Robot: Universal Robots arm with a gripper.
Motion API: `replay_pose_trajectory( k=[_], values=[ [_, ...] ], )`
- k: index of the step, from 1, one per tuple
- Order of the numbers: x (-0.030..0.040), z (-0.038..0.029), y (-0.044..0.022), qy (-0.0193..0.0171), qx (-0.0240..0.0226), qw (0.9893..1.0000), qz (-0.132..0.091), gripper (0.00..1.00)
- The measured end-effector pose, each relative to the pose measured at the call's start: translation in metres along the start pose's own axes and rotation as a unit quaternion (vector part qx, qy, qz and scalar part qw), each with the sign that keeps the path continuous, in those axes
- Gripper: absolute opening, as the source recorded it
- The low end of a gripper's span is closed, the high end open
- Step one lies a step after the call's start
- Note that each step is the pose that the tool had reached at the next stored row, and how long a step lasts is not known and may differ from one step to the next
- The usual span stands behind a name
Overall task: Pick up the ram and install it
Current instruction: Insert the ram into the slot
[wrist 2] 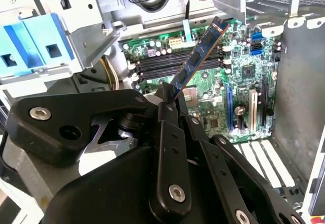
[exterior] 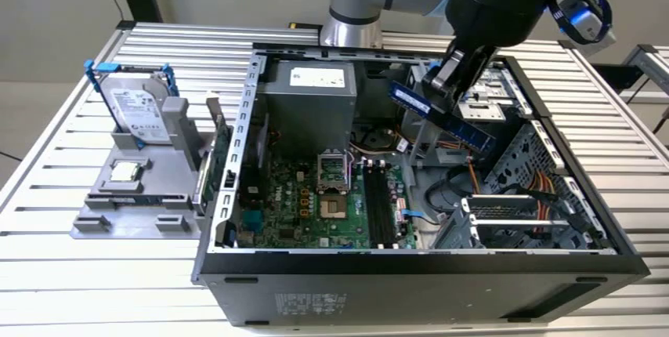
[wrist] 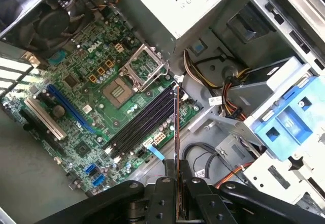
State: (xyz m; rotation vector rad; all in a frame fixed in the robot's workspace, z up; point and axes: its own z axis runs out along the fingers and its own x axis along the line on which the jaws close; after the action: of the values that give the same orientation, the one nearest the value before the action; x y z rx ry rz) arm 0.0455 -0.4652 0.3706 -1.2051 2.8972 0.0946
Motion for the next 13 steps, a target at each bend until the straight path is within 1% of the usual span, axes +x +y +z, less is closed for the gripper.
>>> replay_pose_trajectory(
  k=[6,13],
  values=[
    [0.0000,0.0002,0.0000,-0.0012,0.0006,0.9997,0.022,0.00],
    [0.0000,0.0005,0.0000,-0.0027,0.0013,0.9988,0.049,0.00]
  ],
)
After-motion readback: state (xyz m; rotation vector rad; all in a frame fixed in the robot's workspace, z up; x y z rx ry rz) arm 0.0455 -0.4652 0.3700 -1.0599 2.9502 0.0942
